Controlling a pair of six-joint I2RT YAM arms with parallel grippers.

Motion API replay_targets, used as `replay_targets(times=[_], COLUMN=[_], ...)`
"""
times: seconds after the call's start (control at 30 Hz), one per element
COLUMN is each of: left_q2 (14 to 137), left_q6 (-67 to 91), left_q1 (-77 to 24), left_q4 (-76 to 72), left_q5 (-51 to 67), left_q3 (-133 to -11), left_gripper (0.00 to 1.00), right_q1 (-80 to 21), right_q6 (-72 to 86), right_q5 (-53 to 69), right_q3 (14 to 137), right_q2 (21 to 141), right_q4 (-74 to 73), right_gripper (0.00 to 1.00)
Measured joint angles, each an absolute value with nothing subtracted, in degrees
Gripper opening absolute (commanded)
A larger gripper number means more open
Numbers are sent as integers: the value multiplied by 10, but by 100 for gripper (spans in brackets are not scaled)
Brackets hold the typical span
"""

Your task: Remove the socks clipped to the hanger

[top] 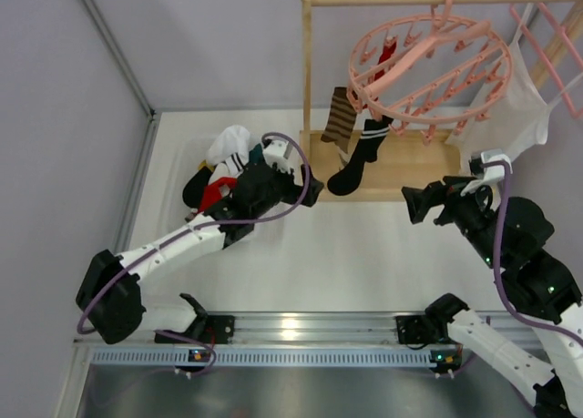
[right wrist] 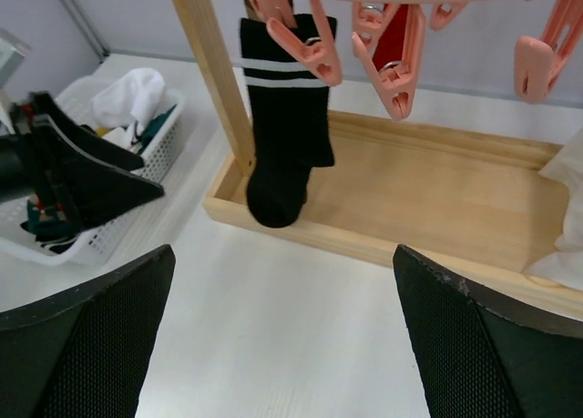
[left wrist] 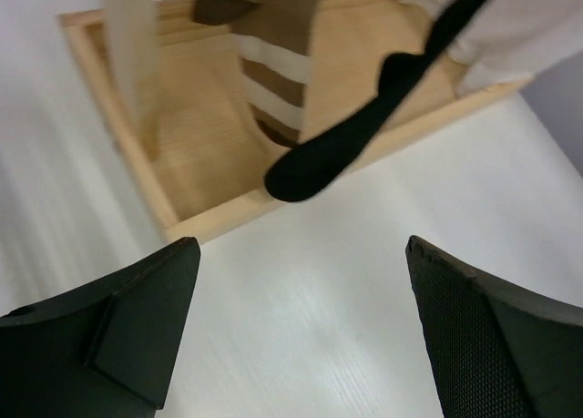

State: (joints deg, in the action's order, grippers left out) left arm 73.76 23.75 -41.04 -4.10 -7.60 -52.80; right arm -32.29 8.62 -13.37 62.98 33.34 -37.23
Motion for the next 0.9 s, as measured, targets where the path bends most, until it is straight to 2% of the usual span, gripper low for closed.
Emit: replay_targets(times=[0.23, 0.37, 0.6, 0.67, 0.7, 0.77, 0.8, 0.87, 0.9], left_q2=[827, 916, 1031, 1058, 1073, 1097, 1105, 1113, 1114], left_q6=[161, 126, 99, 97, 97, 97, 97, 94, 91], left_q1=[-431, -430, -431, -431, -431, -431, -431, -432, -434], left_q4=[-216, -247, -267, -270, -270, -272, -273, -271, -269], left_q5=[60, 126, 171, 173, 173, 175, 177, 177, 174], left_q3=[-523, -582, -680, -704, -717, -732, -735, -735, -735], left_gripper=[98, 98, 98, 94, 78, 52, 28, 11, 0], right_q1=[-323, -323, -322, -322, -322, -322, -322, -322, -322], right_q6=[86, 84, 75, 75, 75, 74, 72, 71, 70], right_q5=[-65, -35, 5, 21, 29, 39, 44, 48, 49], right_q3=[626, 622, 608, 603, 602, 600, 600, 600, 600], right_q2=[310, 305, 299, 299, 299, 299, 299, 299, 299], right_q4=[-360, -359, -351, -349, -348, -345, -343, -341, -339], right_gripper=[99, 100, 100, 99, 99, 99, 99, 100, 99])
